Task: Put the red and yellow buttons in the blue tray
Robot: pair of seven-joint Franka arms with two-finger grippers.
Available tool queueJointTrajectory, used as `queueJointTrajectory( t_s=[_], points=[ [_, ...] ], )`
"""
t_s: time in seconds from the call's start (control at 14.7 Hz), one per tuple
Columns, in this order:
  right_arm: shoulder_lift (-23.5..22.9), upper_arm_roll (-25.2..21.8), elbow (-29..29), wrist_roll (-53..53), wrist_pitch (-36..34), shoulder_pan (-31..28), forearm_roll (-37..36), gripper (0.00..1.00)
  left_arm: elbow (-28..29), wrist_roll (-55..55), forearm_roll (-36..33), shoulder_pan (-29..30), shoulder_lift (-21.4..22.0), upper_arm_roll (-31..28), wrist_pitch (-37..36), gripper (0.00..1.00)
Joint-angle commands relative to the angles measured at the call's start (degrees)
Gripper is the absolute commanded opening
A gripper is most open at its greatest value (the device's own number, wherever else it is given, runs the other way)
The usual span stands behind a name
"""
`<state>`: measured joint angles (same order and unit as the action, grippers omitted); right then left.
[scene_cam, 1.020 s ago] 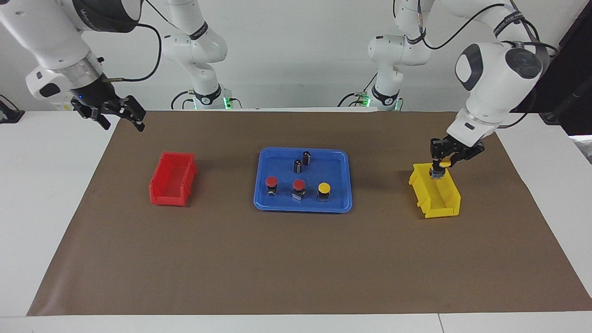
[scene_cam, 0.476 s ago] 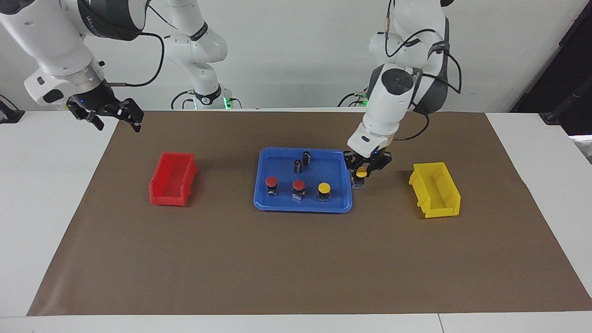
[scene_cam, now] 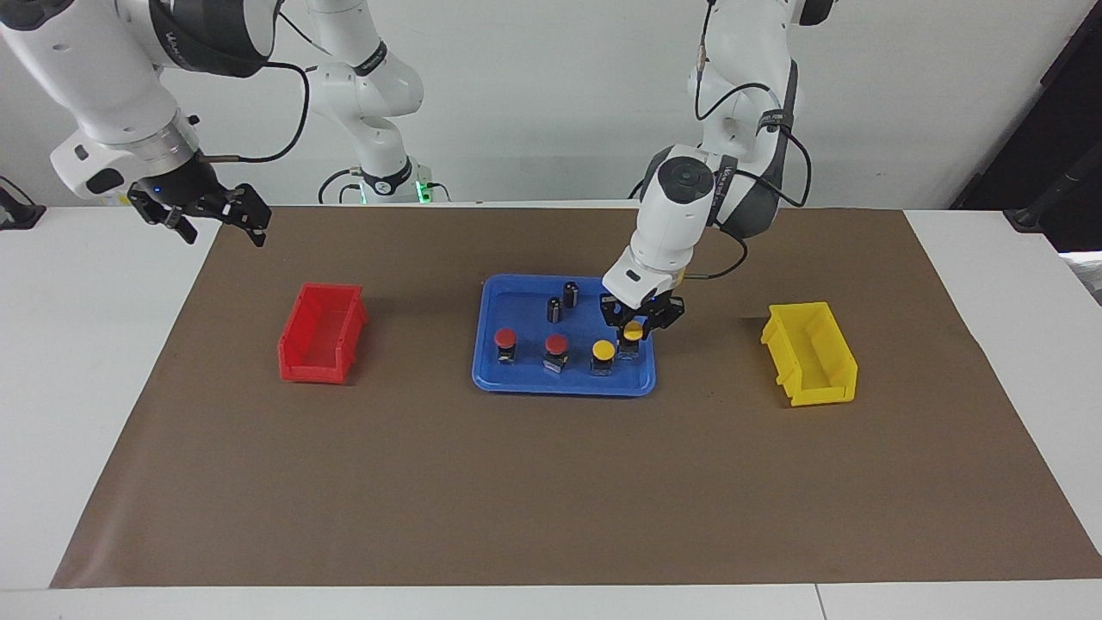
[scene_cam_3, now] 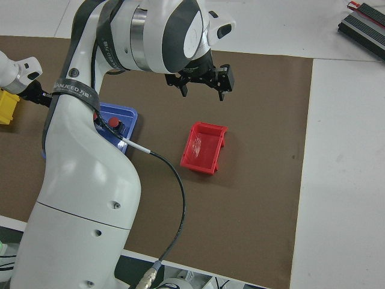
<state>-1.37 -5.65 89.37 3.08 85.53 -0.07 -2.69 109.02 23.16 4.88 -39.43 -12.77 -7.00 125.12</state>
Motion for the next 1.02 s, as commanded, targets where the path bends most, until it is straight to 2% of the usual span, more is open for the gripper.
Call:
queueJointTrajectory(
  t_s=[0.0,0.48,0.54,0.61,0.68,0.75,0.82,0.95],
  points=[
    [0.84,0.29,0.71,0.70,0.16,-0.02,-0.65,1.00,2.77,-0.49,1.09,-0.12,0.74,-0.47,3.37,0.02],
    [0.93,0.29,1.07,0.88,0.43,0.07,-0.56,1.00,3.47,-1.10,1.00,0.31,-1.29,-0.56,4.70,0.02],
    [0.93,0.29,1.07,0.88,0.34,0.07,-0.56,1.00,3.56,-1.10,1.00,0.75,-1.29,-0.56,4.70,0.05],
    [0.93,0.29,1.07,0.88,0.25,0.07,-0.56,1.00,3.65,-1.71,1.00,0.84,-1.29,-0.56,4.70,0.11],
    [0.93,0.29,1.07,0.97,0.25,0.07,-0.56,1.00,3.83,-2.67,1.00,0.84,-1.29,-0.56,4.70,0.31],
    [0.93,0.29,1.07,0.88,0.25,0.07,-0.56,1.00,3.74,-3.21,1.09,1.02,-1.29,-0.56,4.61,0.44],
    [0.93,0.29,1.07,1.05,0.25,0.07,-0.56,1.00,3.65,-3.21,1.01,1.37,-1.29,-0.64,4.52,0.53],
    [0.93,0.29,0.98,1.14,0.16,0.07,-0.56,1.00,2.69,-3.12,1.00,1.72,-1.29,-0.65,3.65,0.59]
  ],
)
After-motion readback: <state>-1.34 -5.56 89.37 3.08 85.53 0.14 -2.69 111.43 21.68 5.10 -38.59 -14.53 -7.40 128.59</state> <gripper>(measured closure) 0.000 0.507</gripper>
